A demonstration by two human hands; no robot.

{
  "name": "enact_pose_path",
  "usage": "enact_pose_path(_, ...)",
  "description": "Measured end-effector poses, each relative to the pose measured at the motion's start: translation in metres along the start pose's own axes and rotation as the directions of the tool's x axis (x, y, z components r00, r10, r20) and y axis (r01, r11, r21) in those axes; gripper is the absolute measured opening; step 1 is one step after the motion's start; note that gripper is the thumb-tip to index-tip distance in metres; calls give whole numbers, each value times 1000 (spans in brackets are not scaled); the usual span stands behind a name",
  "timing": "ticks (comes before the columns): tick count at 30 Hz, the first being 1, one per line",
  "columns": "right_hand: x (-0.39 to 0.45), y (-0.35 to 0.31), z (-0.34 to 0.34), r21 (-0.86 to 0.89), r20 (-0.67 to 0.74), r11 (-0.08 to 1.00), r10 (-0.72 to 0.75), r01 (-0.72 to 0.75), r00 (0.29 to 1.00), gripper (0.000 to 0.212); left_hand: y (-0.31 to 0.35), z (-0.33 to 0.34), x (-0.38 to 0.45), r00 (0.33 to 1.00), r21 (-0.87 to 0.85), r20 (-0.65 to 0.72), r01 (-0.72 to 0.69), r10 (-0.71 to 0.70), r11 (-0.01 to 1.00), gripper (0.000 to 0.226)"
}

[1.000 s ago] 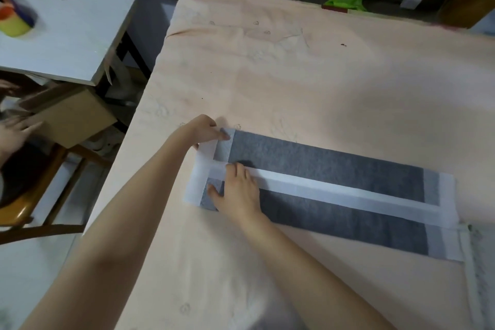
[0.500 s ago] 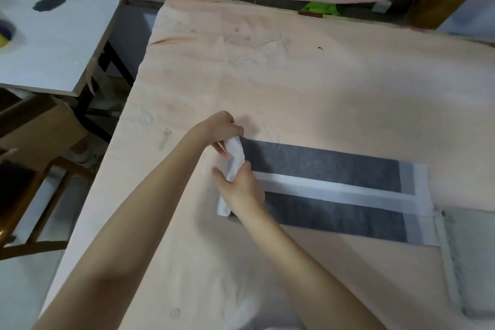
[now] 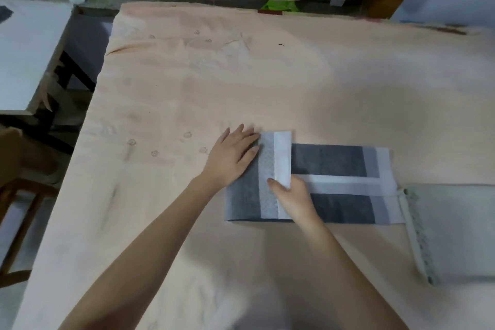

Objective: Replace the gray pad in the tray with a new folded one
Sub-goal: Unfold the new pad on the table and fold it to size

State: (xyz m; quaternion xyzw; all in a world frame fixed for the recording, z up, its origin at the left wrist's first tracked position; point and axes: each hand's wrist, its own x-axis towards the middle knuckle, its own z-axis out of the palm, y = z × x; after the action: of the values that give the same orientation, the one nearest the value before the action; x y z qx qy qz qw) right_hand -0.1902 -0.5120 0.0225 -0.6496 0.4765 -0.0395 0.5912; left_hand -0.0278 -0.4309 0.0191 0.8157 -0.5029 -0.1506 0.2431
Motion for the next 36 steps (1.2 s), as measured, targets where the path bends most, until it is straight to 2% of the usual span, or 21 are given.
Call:
enact_pose_path(2,6,7,-1,-3,-1,1000,5,-5,1000,14,5,24,-10,999,135,36,-10,5,991,71)
enact_pose_path(4,11,14,1,-100,-16,995,0,-2,1000,18,11,42,-17,998,215,45,30,-40,976,77)
enact_pose_path(7,15,24,1,-229,-89,973,-5,-16,996,20,10,59,-23,996,252,25,81,-90,964,74)
enact_pose_path(19,18,46,-16,-421,-258,905,-49,-67,965,31,5,85,-23,993,353,9,106,-116,930,69)
enact_pose_path(21,15,46,-16,-514,-316,857,-148,-38,937,28,5,86,-23,994,362,7,103,-114,926,69)
enact_pose_path(23,14,47,-13,-681,-352,729,-407,68,843,26,4,87,-22,994,363,6,99,-109,926,69)
enact_pose_path(25,19,44,-6,-809,-270,564,-608,167,746,33,3,89,-22,994,362,-4,100,-106,927,68)
enact_pose_path(26,24,40,-1,-834,-184,501,-648,231,739,41,3,89,-22,994,359,-7,102,-107,928,68)
enact_pose_path(28,36,29,11,-853,-6,395,-661,341,750,51,3,90,-23,995,348,-8,97,-101,932,66)
enact_pose_path(31,59,22,26,-903,182,226,-570,366,801,57,1,91,-24,997,332,-14,79,-79,940,63)
enact_pose_path(36,82,31,27,-903,219,228,-483,363,848,66,1,94,-23,996,313,-60,86,-71,946,58)
